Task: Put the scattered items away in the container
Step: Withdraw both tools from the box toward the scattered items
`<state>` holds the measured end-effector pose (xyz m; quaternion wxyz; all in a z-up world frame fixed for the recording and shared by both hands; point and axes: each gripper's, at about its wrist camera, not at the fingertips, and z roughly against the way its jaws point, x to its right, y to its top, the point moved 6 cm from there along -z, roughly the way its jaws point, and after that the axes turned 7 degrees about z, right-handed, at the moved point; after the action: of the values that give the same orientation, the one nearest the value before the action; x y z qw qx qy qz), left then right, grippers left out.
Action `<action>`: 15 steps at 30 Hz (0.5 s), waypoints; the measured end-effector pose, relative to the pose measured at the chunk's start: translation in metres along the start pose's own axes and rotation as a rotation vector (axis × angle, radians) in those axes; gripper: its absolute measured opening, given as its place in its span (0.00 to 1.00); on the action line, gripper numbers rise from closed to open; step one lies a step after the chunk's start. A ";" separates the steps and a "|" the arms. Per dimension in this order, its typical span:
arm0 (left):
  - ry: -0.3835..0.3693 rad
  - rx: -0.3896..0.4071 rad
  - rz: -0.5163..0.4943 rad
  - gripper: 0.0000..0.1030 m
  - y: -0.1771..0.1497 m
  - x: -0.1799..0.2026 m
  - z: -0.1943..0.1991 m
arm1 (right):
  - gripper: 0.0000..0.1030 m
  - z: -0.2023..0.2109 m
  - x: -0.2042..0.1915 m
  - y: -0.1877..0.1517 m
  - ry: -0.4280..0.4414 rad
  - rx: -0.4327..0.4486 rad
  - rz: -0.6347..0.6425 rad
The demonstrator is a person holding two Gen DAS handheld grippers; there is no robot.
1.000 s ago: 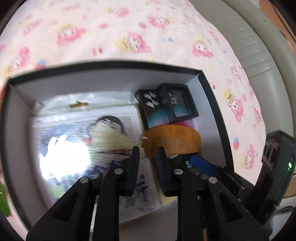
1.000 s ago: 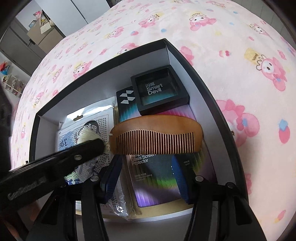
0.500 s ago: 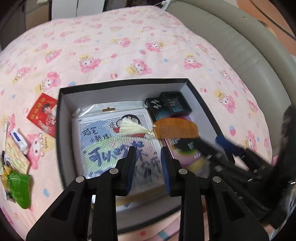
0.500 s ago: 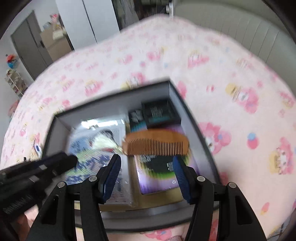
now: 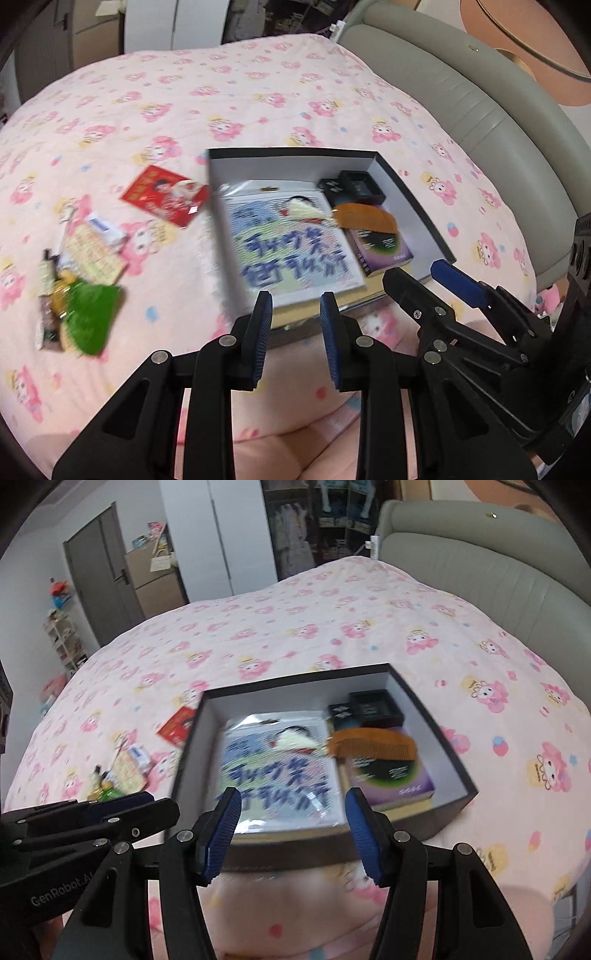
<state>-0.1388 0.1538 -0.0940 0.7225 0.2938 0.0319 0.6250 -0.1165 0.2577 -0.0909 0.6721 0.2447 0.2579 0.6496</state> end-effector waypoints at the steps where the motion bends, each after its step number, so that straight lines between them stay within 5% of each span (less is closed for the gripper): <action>1: 0.007 0.004 0.007 0.25 -0.004 -0.006 0.004 | 0.54 0.004 -0.009 -0.003 0.006 0.001 0.013; 15: 0.068 0.088 0.114 0.25 -0.048 -0.086 0.076 | 0.54 0.033 -0.110 -0.020 0.130 0.021 0.152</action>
<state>-0.0834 0.0430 -0.0808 0.6706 0.3055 0.0670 0.6727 -0.0821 0.1473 -0.0767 0.6003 0.2281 0.2884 0.7103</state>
